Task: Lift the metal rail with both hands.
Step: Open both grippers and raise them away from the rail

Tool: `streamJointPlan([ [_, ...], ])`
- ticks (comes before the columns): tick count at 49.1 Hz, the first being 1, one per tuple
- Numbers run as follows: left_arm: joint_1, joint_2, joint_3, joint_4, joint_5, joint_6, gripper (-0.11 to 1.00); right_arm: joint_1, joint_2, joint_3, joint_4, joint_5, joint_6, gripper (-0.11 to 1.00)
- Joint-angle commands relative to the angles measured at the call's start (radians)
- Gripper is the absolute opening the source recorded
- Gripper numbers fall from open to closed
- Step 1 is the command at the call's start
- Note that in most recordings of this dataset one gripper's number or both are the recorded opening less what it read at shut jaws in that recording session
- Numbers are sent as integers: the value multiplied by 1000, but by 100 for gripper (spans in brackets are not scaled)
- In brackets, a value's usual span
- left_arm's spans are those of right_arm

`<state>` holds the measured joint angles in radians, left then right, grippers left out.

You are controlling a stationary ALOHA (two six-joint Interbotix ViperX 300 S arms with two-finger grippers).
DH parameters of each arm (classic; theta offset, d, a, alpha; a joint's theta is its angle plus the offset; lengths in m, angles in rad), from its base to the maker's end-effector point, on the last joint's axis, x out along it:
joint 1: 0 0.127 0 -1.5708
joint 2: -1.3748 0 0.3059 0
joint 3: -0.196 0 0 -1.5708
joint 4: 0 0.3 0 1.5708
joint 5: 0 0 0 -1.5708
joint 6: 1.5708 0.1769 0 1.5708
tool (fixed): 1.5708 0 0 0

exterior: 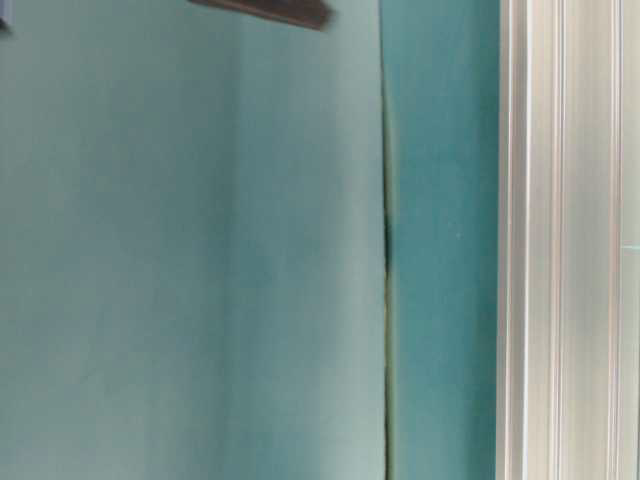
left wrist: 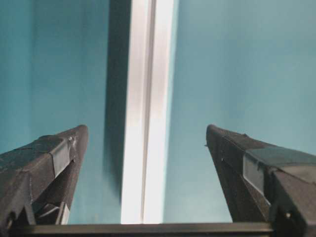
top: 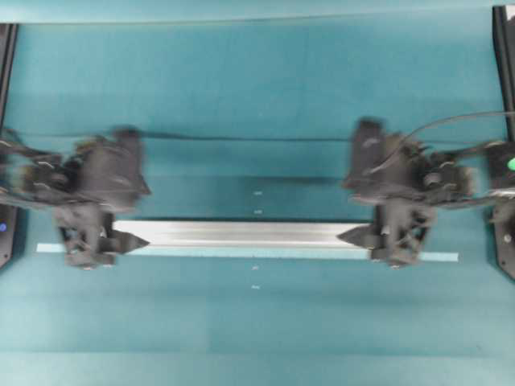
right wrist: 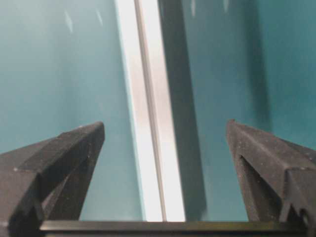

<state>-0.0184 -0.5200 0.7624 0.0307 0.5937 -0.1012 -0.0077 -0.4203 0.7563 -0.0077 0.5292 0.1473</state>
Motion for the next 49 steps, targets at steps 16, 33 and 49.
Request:
streamJointPlan([
  [16, 2, -244, 54, 0, -31, -5, 97, -48, -285, 124, -8, -250, -5, 98],
  [33, 25, -353, 69, 0, -103, -8, 97, -61, -457, 166, -8, -253, -5, 98],
  [49, 26, -431, 69, 0, -290, -9, 97, -61, -557, 199, -8, -253, -3, 98],
])
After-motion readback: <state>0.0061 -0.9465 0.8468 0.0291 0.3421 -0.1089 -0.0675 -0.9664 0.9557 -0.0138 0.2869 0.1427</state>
